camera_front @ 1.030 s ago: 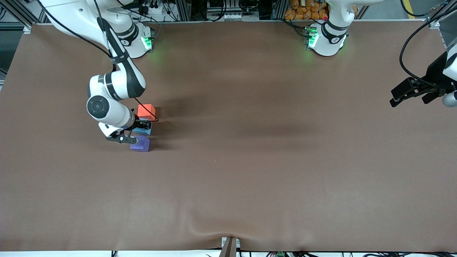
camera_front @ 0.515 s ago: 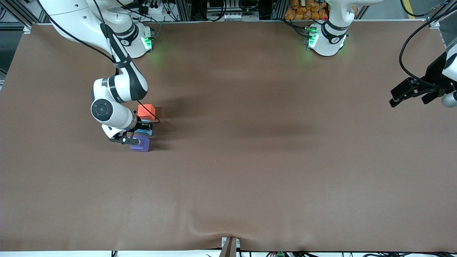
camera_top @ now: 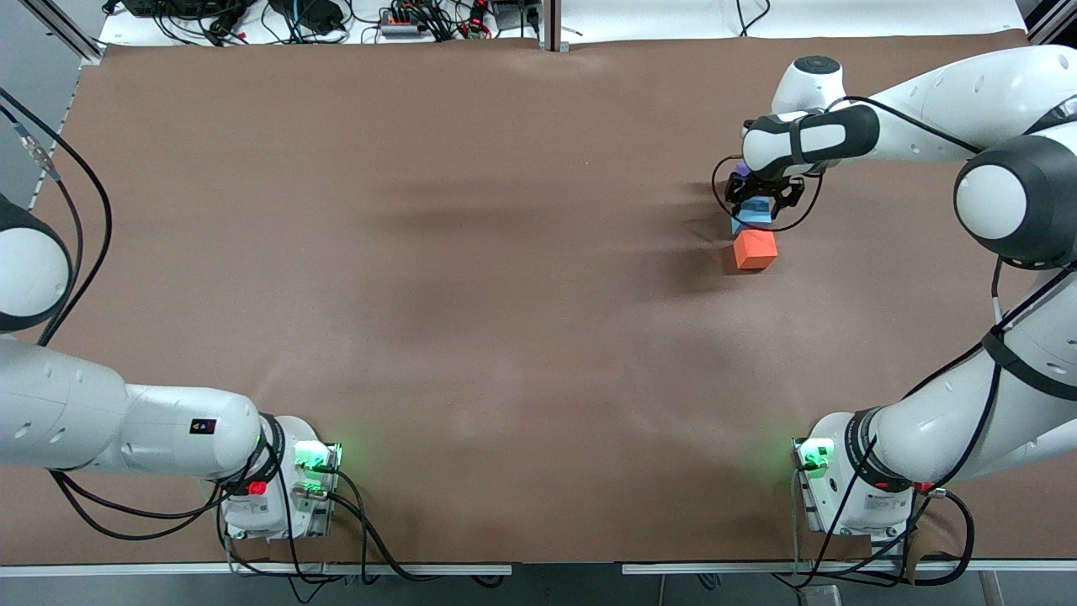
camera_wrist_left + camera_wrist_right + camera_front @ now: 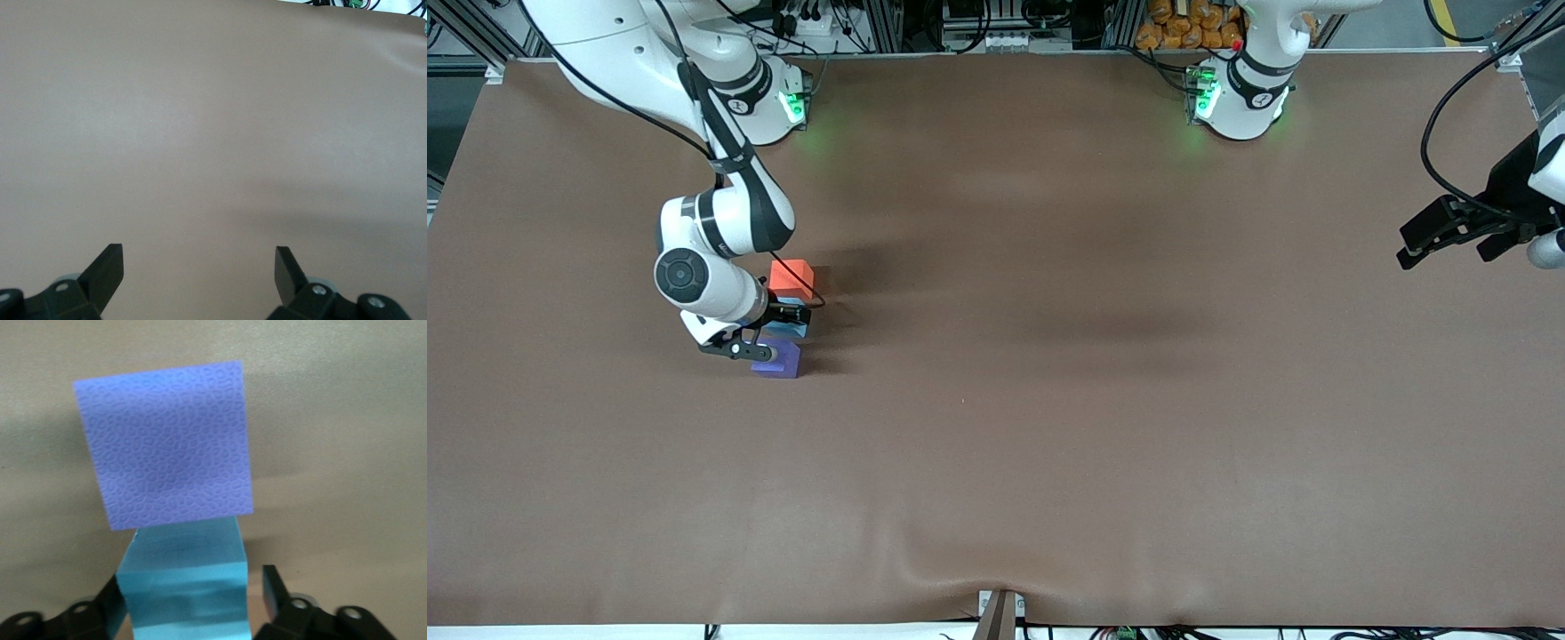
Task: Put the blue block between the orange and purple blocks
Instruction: 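Open the right gripper and withdraw it from the blocks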
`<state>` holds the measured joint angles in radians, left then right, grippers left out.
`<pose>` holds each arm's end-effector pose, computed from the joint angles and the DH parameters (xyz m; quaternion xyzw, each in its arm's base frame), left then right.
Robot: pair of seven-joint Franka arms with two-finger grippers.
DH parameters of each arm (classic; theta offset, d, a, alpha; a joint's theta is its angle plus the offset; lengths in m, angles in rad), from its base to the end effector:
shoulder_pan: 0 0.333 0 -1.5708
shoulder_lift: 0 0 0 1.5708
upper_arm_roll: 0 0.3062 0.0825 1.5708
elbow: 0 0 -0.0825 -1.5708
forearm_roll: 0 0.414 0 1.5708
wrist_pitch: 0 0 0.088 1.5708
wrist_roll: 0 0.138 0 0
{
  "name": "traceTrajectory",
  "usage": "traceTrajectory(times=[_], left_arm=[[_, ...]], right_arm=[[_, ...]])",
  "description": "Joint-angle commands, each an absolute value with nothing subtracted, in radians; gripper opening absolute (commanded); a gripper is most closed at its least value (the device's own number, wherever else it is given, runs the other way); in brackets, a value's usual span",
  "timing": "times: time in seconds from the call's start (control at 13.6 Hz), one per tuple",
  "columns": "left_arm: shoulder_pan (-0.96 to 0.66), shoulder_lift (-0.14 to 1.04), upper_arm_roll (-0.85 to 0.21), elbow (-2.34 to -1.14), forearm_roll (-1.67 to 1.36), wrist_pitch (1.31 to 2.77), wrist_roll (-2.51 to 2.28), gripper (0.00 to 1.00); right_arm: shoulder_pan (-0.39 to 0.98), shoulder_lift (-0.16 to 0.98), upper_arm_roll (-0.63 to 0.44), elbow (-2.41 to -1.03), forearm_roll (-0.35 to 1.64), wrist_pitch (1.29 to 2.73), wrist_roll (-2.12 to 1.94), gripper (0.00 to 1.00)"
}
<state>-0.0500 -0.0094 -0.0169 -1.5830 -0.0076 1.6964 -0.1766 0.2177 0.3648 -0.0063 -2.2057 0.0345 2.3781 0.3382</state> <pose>0.5967 -0.0410 0.5951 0.9966 0.0550 0.0605 0.0111 0.5273 0.1141 0.1336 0.9924 -0.0765 -0.0950 0.0169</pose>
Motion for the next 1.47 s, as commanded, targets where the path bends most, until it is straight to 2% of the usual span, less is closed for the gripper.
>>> traceTrajectory(times=[0.0,0.15,0.29,0.44,0.66,0.96,1.18,1.4], left_arm=[[-0.046,-0.014,-0.020,-1.589,-0.025,1.709,-0.164,1.00],[-0.046,-0.014,-0.018,-1.589,-0.025,1.709,-0.164,1.00],[-0.046,-0.014,-0.020,-1.589,-0.025,1.709,-0.164,1.00],[-0.046,-0.014,-0.020,-1.589,-0.025,1.709,-0.164,1.00],[-0.048,-0.012,-0.020,-1.588,-0.025,1.710,-0.164,1.00],[-0.048,-0.006,-0.020,-1.588,-0.025,1.720,-0.164,1.00],[-0.048,-0.003,-0.018,-1.586,-0.025,1.730,-0.164,1.00],[-0.048,0.003,-0.018,-1.586,-0.025,1.732,-0.164,1.00]], right_arm=[[0.192,0.353,0.011,-2.156,0.031,2.305,0.328,1.00],[0.192,0.344,0.014,-2.035,0.040,2.135,0.337,1.00],[0.190,0.347,0.012,-1.848,0.051,1.917,0.341,1.00],[0.172,0.353,0.012,-1.671,0.064,1.781,0.331,1.00],[0.143,0.357,0.012,-1.482,0.089,1.724,0.327,1.00],[0.103,0.356,0.009,-1.333,0.083,1.669,0.325,1.00],[0.022,0.348,0.009,-1.261,0.084,1.622,0.321,1.00],[-0.038,0.344,0.008,-1.155,0.083,1.467,0.267,1.00]])
